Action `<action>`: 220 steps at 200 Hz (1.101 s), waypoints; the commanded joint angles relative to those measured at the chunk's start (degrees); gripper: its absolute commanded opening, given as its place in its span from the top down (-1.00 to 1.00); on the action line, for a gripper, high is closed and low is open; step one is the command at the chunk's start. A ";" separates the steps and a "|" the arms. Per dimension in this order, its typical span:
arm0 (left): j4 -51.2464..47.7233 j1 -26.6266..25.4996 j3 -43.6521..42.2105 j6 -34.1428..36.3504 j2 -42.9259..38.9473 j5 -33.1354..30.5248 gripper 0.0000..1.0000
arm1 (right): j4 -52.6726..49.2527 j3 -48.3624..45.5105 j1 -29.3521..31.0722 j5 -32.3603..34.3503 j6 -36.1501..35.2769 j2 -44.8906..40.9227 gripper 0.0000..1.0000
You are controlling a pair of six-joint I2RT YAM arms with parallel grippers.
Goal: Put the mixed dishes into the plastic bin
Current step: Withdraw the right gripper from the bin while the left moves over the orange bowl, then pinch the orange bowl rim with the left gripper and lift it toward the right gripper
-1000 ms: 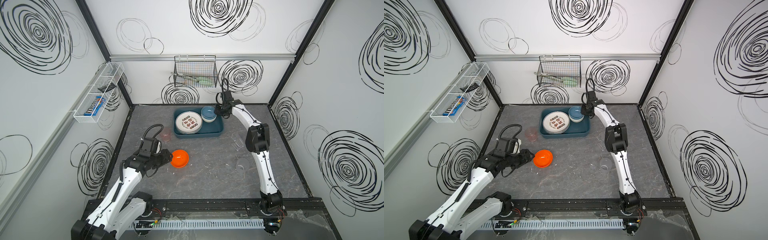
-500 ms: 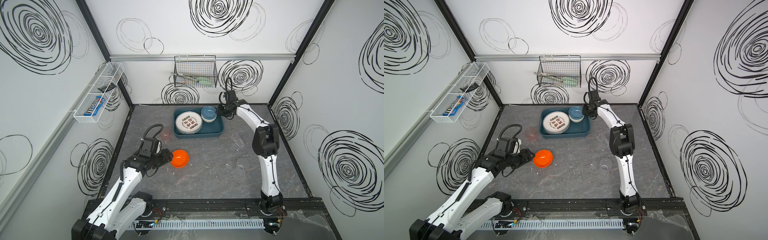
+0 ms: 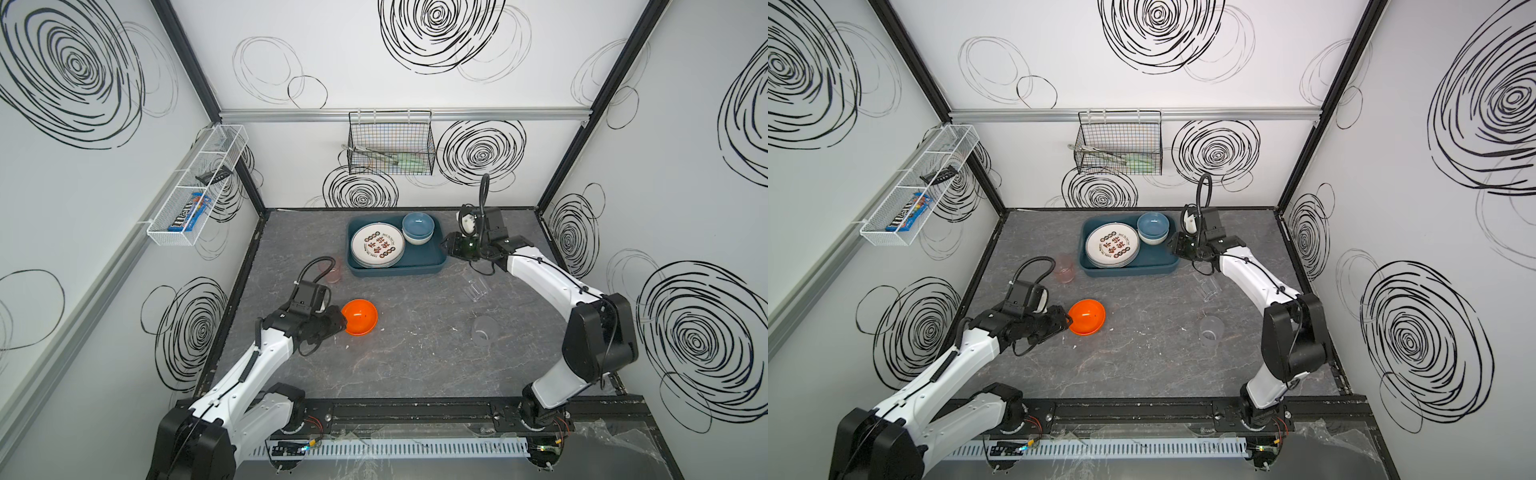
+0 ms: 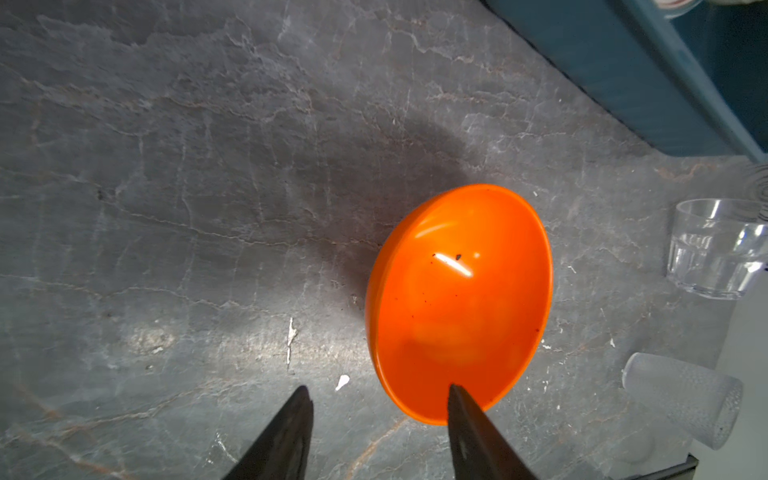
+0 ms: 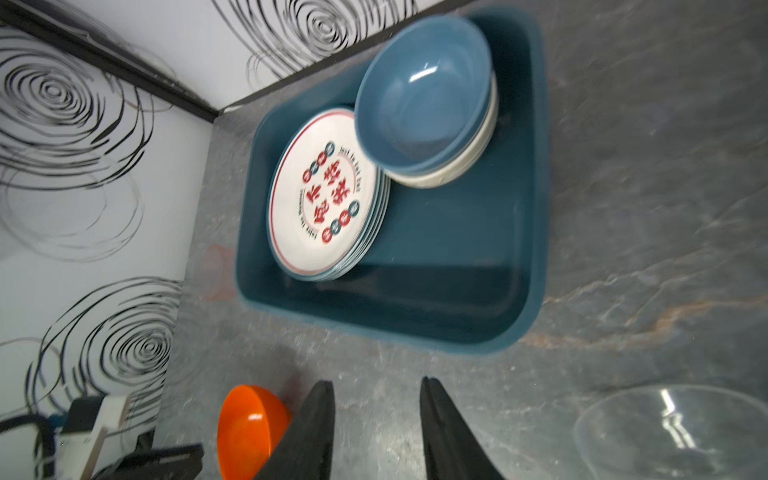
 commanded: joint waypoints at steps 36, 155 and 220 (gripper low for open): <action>8.28 -2.44 -0.29 -1.72 5.83 -2.09 0.01 | 4.86 -12.10 5.51 -6.86 -2.27 -10.06 0.21; 11.22 -5.41 -0.54 -1.82 11.58 -3.51 0.67 | 4.04 -15.40 7.61 -6.77 -3.88 -11.09 0.20; 8.84 -6.19 2.00 -1.22 8.79 -3.00 0.91 | 2.51 -13.85 10.39 -6.43 -4.31 -9.96 0.19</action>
